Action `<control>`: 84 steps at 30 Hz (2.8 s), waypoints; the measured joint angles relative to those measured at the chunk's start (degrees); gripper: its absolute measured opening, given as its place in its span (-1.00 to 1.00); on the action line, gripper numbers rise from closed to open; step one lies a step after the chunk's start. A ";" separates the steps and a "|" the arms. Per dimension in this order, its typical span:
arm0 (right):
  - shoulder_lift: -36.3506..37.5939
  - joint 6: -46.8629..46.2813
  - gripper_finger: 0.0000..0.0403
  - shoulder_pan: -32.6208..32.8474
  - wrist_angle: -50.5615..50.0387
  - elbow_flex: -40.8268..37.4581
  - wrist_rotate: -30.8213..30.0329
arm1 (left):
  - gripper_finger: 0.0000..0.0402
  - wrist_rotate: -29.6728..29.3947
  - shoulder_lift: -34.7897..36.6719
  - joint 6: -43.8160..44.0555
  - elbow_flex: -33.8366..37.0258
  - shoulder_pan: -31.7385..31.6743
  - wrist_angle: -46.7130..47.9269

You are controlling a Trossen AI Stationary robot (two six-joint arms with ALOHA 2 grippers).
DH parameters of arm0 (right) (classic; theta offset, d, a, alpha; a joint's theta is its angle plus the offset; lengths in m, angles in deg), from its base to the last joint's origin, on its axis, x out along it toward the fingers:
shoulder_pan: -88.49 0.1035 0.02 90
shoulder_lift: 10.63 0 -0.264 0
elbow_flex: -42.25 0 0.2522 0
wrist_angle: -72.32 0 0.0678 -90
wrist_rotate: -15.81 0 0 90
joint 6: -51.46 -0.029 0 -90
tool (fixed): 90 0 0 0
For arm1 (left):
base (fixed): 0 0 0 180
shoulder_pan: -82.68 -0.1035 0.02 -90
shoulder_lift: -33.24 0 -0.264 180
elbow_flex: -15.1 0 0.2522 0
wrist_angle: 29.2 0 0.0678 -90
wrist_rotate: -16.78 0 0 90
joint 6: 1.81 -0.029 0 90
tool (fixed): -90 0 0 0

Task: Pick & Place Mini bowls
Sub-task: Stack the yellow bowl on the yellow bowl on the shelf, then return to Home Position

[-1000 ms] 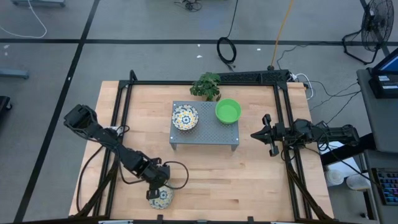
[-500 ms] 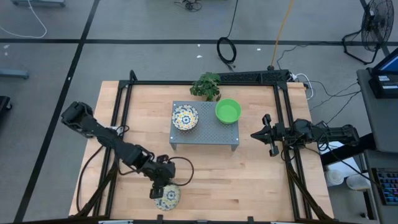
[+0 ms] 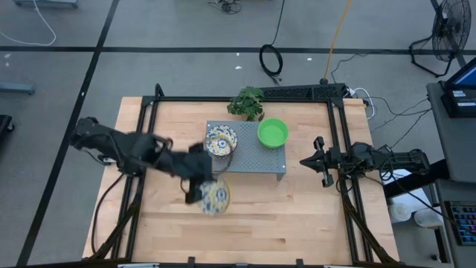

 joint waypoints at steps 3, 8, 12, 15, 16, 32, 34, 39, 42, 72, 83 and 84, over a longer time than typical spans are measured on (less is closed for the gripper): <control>-0.02 -0.02 -1.00 0.01 -0.01 0.00 0.00 | -0.95 -0.17 0.06 -3.62 -5.87 -4.56 4.24; -0.02 -0.02 -1.00 -0.01 -0.03 0.00 0.00 | -0.95 3.01 0.01 -8.03 -11.30 -13.52 7.65; -0.02 -0.02 -1.00 0.02 -0.03 0.00 0.00 | -0.95 6.00 0.05 -10.74 -12.09 -20.73 9.27; -0.02 0.00 -1.00 -0.01 -0.03 0.00 0.00 | -0.95 7.32 -0.50 -11.79 -12.09 -25.77 10.24; -0.02 0.00 -1.00 0.01 -0.03 0.00 0.02 | -0.95 7.40 -0.79 -12.25 -12.09 -27.19 10.14; -0.26 0.00 -1.00 0.01 -0.05 -0.01 0.00 | -0.95 6.41 -9.86 -7.16 -11.83 -38.71 15.69; -0.33 0.00 -1.00 0.02 -0.50 -0.01 0.01 | -0.95 7.60 -11.49 -7.16 -11.83 -38.71 16.73; -0.35 0.00 -1.00 0.01 -1.05 0.00 0.00 | -0.95 9.52 -14.58 -7.44 -11.83 -38.64 17.66; -0.34 0.00 -1.00 0.02 -1.15 0.00 0.00 | -0.95 9.77 -15.58 -7.38 -11.83 -38.69 19.15; -0.34 0.00 -1.00 0.01 -1.10 0.00 0.00 | -0.39 12.06 -15.04 -8.10 -11.83 -37.36 24.36; -0.34 -0.02 -1.00 0.02 -1.17 -0.01 0.00 | -0.31 12.21 -10.63 -7.36 -18.69 -39.23 26.85; -0.34 -0.02 -1.00 -0.01 -1.19 0.00 0.00 | -0.31 12.11 -9.88 -7.62 -19.67 -39.22 26.50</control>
